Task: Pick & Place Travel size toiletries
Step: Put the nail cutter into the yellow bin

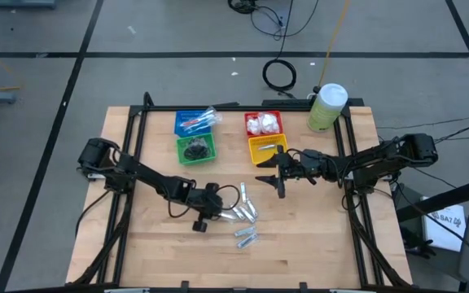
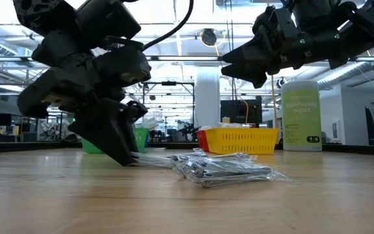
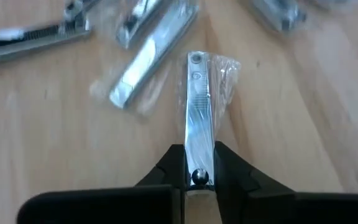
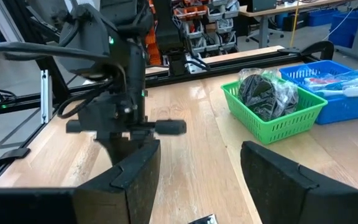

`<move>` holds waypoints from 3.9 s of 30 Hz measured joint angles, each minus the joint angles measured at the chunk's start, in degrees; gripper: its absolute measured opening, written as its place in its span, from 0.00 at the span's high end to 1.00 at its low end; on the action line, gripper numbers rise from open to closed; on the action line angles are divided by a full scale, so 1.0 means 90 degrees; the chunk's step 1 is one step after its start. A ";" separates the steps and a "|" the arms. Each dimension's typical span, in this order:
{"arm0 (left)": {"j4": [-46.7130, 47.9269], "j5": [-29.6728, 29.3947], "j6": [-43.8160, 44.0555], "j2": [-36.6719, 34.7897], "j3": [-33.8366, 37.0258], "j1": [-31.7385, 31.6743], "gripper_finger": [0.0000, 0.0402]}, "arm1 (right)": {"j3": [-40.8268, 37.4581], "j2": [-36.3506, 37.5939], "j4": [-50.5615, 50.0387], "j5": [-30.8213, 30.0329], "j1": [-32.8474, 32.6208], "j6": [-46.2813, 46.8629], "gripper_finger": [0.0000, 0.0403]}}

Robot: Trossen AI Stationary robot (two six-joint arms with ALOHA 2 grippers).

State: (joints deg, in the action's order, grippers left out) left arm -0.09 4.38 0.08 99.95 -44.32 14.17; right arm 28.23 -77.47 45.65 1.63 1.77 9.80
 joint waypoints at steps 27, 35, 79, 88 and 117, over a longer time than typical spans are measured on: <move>-0.1453 -0.5667 -0.4337 -0.1268 -0.0001 0.0271 0.90 | 0.0002 -0.0297 0.0228 -0.0508 0.0002 0.1013 0.47; -0.1912 -0.5705 -0.4875 -0.1268 -0.0005 0.0257 0.90 | 0.0282 -0.1239 0.1376 -0.0486 0.0002 0.1187 0.37; -0.1679 -0.5996 -0.4641 -0.1278 -0.0010 0.0246 0.88 | 0.1690 -0.2652 0.1795 0.0109 -0.0078 0.1508 0.69; -0.1689 -0.5969 -0.4607 -0.1278 -0.0010 0.0250 0.87 | 0.1688 -0.2652 0.1795 0.0100 -0.0074 0.1457 0.81; -0.1460 -0.5343 -0.0354 -0.2152 -0.0010 0.0316 0.29 | 0.1525 -0.2427 0.1499 0.0219 0.0110 0.0775 0.95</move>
State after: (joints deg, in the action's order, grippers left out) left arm -13.22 -43.71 -3.11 80.58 -44.40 17.02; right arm 41.95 -99.31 59.14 3.60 2.76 16.77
